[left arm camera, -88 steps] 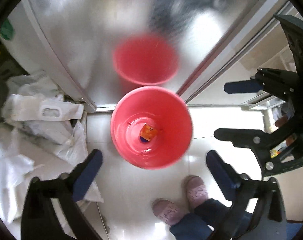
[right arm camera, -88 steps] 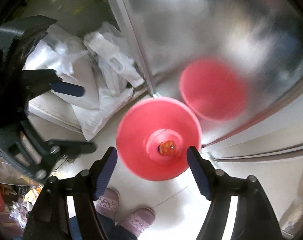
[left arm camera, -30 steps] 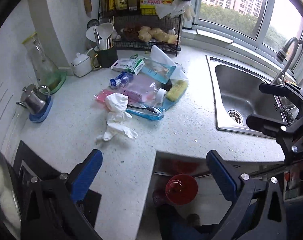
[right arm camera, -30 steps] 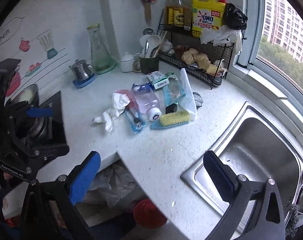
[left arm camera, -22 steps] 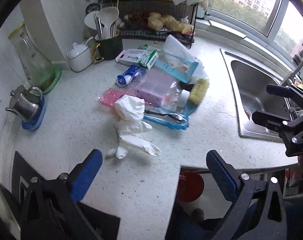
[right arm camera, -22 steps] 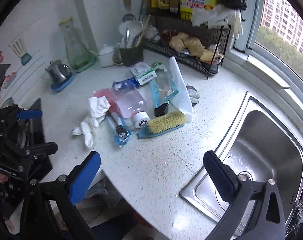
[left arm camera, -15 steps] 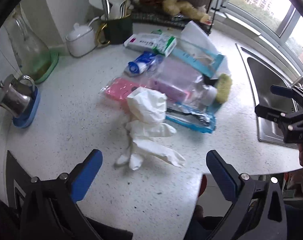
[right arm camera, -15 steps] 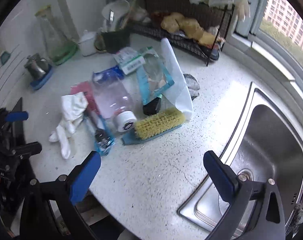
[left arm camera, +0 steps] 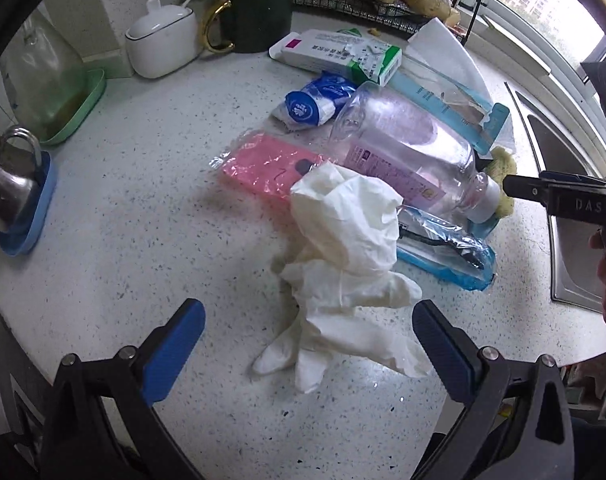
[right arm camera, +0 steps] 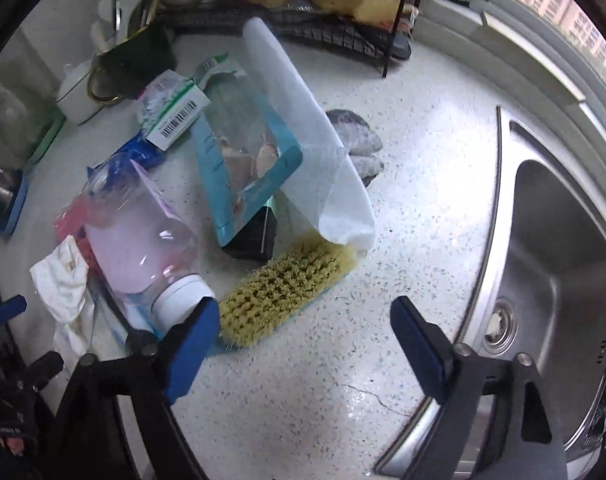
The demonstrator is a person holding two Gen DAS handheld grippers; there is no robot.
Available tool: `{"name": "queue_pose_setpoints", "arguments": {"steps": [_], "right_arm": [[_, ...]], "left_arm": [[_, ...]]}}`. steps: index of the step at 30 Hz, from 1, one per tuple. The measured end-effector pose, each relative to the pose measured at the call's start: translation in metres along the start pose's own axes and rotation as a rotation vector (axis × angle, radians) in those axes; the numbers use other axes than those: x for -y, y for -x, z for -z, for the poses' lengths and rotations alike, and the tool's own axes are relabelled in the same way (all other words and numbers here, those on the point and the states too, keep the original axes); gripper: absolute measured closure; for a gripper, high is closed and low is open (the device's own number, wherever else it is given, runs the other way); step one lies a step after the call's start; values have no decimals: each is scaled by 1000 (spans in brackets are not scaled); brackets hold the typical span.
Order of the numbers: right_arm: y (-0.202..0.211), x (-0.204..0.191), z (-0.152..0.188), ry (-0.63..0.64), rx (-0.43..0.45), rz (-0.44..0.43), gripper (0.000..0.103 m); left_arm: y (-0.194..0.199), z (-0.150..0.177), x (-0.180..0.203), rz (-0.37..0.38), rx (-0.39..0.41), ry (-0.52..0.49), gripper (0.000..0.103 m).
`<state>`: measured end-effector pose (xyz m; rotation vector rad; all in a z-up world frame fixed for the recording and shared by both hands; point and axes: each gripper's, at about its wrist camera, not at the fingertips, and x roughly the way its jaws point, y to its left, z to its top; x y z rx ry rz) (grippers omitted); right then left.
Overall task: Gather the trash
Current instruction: 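Grasp the white gloves with the left tool while the right tool grasps the yellow brush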
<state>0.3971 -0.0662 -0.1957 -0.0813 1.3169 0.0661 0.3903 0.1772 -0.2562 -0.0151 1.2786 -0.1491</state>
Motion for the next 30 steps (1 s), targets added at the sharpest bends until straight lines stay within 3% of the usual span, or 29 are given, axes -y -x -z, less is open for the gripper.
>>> {"name": "queue_pose_setpoints", "arguments": {"steps": [3,8,15,20,30], "right_arm": [[-7,0,-5,-38,-31,-33,23],[-12,4,-13,-77,-58,-19,24],[-21,9,-15,-113,-105,-13,36],[-23,16,-12,-107,-122,-2,51],[-12,10,29,8,-99,25,60]], "left_arm": [[-9,-5,3,-8,-18,-8,0],[-17,-11,1,-4,-19,12,1],[-31,-18,8,-43,-54,-15,31],[-40,-19,11,-37,-78,-11,55],[-39,-18,27,-57,-38,-19,76]]}}
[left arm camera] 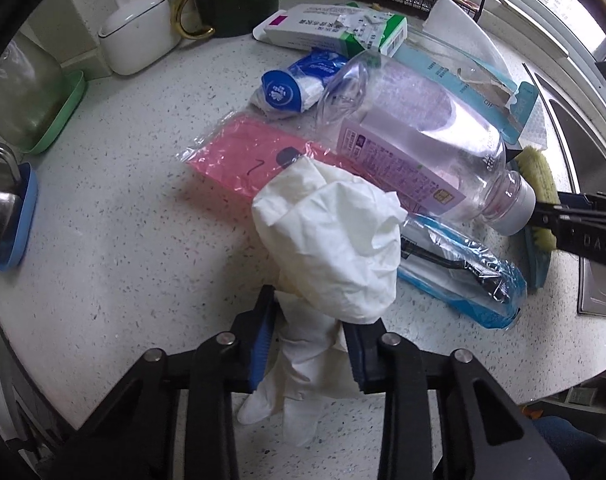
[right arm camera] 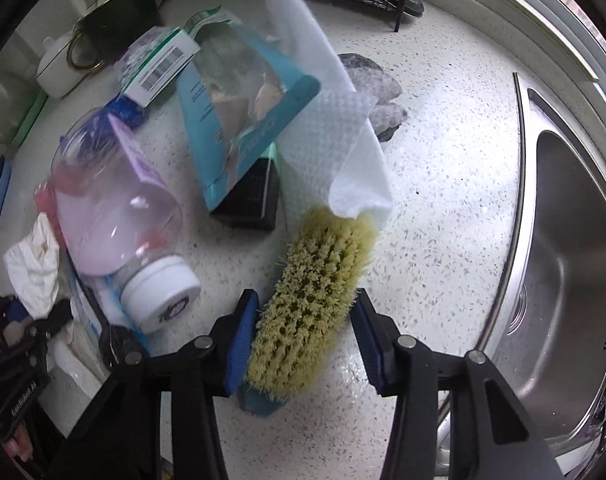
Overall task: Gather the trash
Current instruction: 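Lift the white gloves and yellow brush off the counter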
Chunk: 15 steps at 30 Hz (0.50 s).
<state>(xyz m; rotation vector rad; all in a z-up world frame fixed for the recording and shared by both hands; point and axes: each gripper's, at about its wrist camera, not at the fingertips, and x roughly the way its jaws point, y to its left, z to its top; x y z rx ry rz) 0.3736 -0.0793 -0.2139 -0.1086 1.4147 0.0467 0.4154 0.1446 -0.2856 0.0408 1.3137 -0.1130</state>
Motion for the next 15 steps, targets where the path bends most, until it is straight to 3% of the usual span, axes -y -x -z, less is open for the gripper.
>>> {"name": "queue_pose_setpoints", "arguments": {"steps": [8,15], "right_arm": [[4,-8,29,27,-5,-17,65],[21,-21,59,75,35,-11,66]], "left_arm": [[1,-2,17,4,2,1,93],[21,6,25,-1,32,-13,94]]}}
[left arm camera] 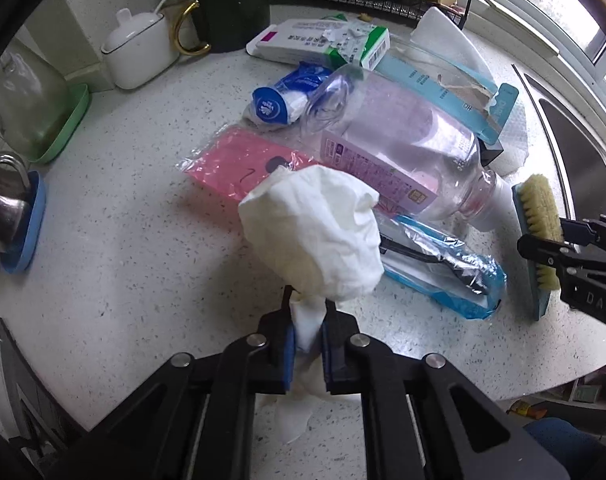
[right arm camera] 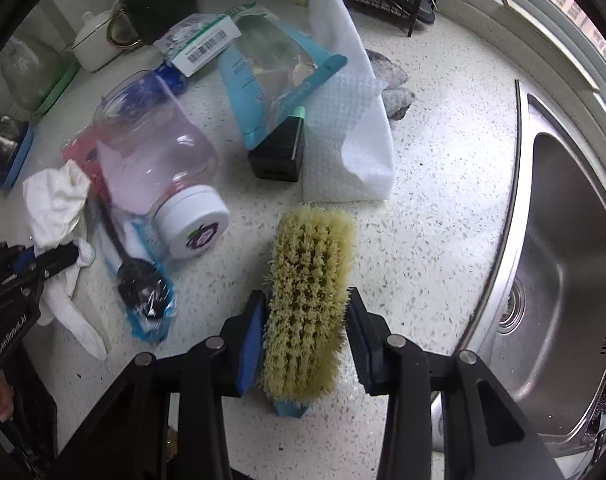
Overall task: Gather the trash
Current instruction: 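Lift the white gloves and yellow brush off the counter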
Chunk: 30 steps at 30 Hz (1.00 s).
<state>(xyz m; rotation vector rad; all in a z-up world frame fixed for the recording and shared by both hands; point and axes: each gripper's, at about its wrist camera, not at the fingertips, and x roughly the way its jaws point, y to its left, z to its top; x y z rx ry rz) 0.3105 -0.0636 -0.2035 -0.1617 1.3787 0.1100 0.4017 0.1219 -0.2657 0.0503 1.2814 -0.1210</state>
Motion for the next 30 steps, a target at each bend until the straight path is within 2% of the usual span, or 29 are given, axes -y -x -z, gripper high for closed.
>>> {"name": "queue_pose_setpoints", "arguments": {"steps": [7,14,23,27,30], "right_arm": [[30,-16,21,13,48,-39,67],[82,-21,42,48,143,-61,67],[141,-10,86,108,218,-113,67],[143,6,105,159,246,-118,67],[146,15,123,152,239,-173,67]], "left_arm": [[20,9,5,7,26,-15,94],[55,19,25,-7,78,-43,94],[111,64,53,-24,130,-104,94],[131,92,71,-32,145,-107,94],[144,111,85,-34,159,-108,94]]}}
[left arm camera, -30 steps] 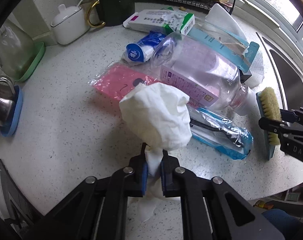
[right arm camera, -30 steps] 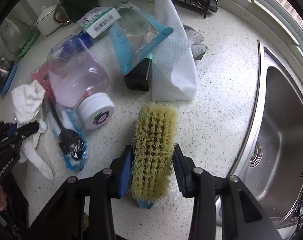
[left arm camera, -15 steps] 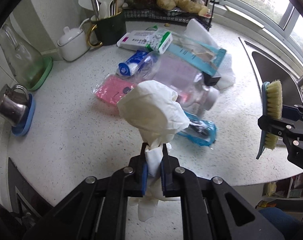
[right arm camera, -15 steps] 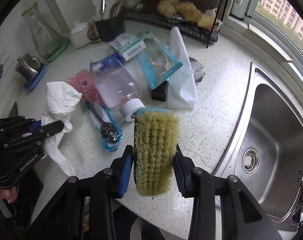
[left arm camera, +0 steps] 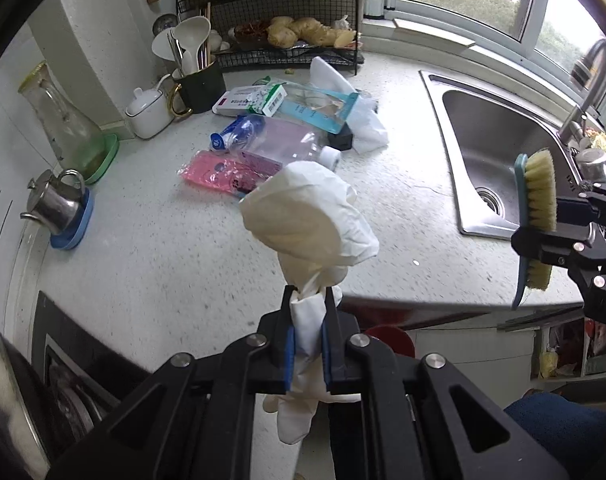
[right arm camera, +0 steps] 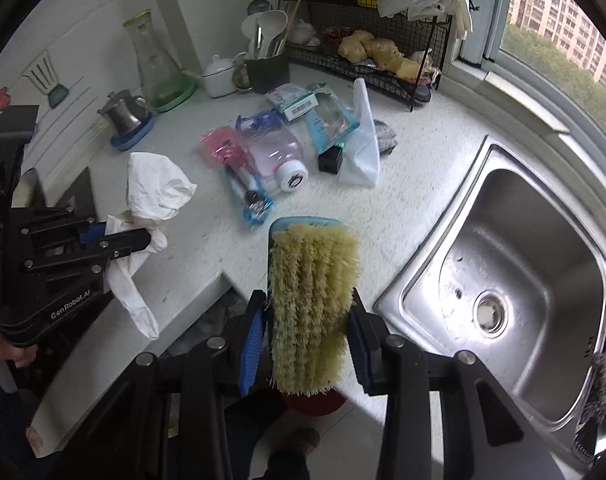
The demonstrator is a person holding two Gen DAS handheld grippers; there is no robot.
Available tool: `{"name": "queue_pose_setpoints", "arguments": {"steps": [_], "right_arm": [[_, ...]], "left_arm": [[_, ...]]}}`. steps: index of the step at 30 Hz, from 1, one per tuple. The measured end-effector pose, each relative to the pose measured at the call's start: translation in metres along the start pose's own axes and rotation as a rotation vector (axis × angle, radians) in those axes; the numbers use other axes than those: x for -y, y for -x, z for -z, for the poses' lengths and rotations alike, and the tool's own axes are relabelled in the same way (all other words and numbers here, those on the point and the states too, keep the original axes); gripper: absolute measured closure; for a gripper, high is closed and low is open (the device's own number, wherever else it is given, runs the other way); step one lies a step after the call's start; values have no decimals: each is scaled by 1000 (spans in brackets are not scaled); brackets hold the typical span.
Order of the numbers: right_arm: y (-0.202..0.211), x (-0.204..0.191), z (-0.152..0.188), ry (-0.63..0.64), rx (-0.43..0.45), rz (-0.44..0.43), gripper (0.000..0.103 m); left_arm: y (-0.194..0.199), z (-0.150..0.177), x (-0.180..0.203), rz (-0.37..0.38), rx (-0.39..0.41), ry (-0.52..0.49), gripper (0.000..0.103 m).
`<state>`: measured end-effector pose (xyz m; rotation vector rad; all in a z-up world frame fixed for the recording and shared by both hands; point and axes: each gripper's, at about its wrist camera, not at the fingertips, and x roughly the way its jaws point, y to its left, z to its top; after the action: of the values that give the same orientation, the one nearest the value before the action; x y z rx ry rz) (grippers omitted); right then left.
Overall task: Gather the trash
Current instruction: 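Lift the white gloves and yellow brush off the counter, then lower the gloves and brush down over the red bin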
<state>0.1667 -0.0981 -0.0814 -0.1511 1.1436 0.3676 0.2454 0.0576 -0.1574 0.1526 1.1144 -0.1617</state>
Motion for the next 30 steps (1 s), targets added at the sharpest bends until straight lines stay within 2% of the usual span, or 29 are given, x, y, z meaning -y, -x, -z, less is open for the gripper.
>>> {"name": "queue_pose_setpoints", "arguments": {"steps": [4,7,14,21,24,30], "right_arm": [[12,-2,26,37,12,-8,67],[17,-3,52,55,-1,-48,67],[8,-1,106,93,-49,-72,67],[-22,5,139,56,-133,-85,67],[-50,9,149,41,-172,-79,67],[-114,14,172,77,-184,-103,67]], "left_arm": [[22,27,28,6,3,-7,94],[33,51,53,19,-9,-30,94],[25,101,92,56,-87,-41,94],[-17,132,115,106,-201,-70,94],[-49,143,122,128,-242,-88,94],[-126,170,127,174,-306,-127,94]]}}
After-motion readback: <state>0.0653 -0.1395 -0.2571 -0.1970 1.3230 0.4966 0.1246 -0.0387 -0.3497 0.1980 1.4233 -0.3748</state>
